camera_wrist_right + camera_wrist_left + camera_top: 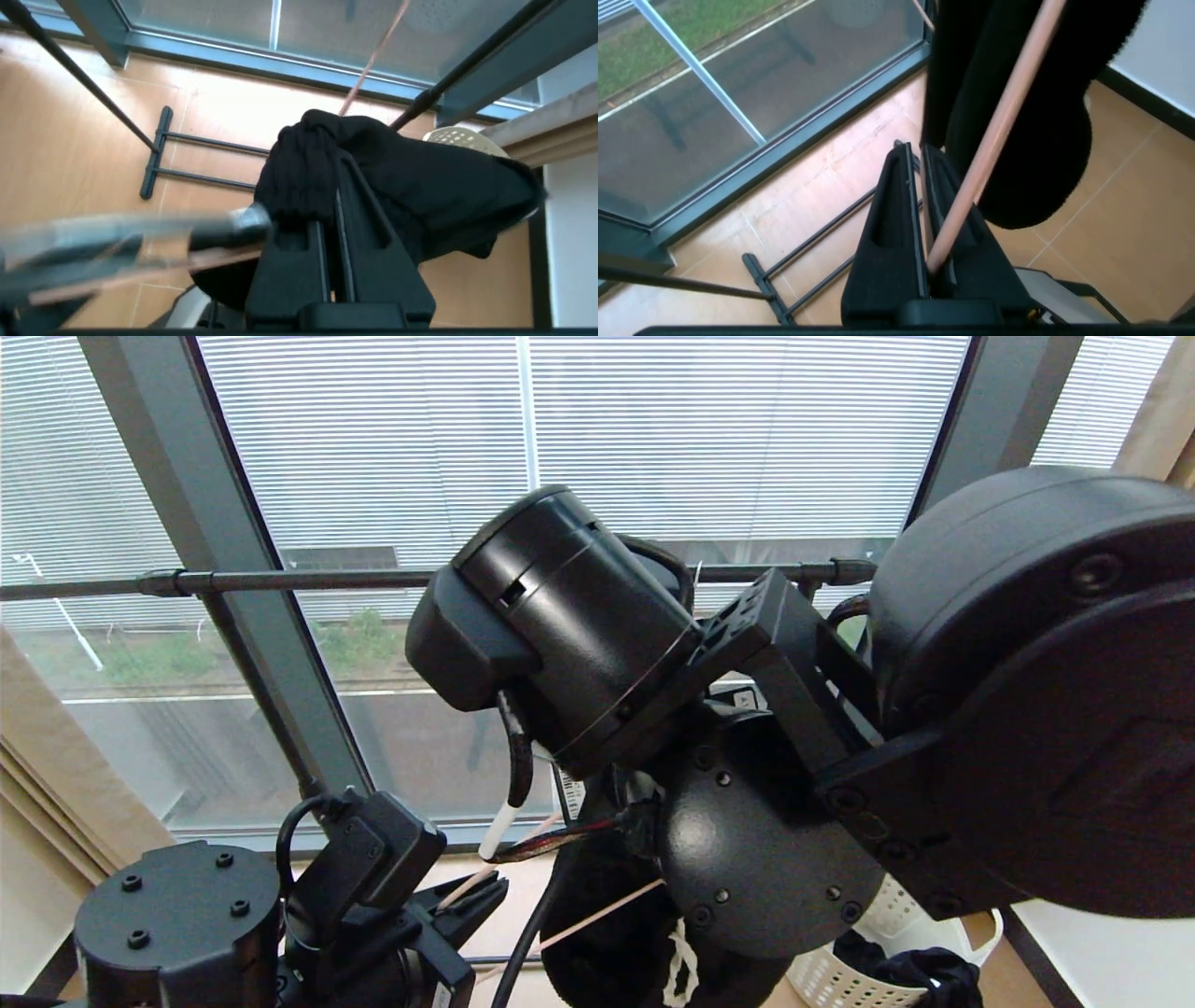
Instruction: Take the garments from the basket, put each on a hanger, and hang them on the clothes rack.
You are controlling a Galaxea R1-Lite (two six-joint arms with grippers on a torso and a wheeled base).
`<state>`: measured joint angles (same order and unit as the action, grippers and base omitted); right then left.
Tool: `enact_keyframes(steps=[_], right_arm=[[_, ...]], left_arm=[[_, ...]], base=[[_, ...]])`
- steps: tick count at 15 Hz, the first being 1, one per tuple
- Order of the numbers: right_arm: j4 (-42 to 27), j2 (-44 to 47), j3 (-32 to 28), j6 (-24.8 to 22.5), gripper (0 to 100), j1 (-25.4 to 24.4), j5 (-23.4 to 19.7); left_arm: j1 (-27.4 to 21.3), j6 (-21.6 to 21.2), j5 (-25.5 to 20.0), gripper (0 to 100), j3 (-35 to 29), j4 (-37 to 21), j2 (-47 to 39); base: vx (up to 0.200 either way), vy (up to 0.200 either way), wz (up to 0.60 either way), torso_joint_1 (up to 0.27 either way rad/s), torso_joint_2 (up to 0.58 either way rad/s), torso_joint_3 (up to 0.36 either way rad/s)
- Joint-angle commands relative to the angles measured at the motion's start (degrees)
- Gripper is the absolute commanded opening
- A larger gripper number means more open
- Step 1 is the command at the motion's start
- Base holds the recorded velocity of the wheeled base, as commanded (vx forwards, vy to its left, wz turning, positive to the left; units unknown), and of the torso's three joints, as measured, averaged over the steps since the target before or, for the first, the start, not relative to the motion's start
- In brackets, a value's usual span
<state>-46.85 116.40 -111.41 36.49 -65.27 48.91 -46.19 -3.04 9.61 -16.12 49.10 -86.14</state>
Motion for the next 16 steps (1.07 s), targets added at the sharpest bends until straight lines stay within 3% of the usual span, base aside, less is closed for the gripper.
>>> enact_keyframes(steps=[1,3,4,16], right_arm=[[0.0,2.34,-1.44,0.52,0,-0.03,0.05],[-0.09,2.34,-1.53,0.52,0,-0.03,0.05],[-0.35,2.08,-1.44,0.6,100,-0.03,0.05],[-0.7,-0.03,-0.47,1.57,100,2.51,1.63]], left_arm=[[-0.83,-0.04,-0.03,0,0.47,0.29,0.01],[-0.92,-0.04,-0.03,0,0.47,0.82,-0.08],[-0.92,-0.04,-0.03,0,0.47,0.82,-0.17],[-0.83,0.14,-0.03,0,0.82,2.05,-0.17]], base=[[0.0,0.0,0.0,0.0,0.0,0.0],[0.0,0.0,0.0,0.0,0.0,0.0],[0.0,0.0,0.0,0.0,0.0,0.0],[0.0,0.0,0.0,0.0,0.0,0.0]])
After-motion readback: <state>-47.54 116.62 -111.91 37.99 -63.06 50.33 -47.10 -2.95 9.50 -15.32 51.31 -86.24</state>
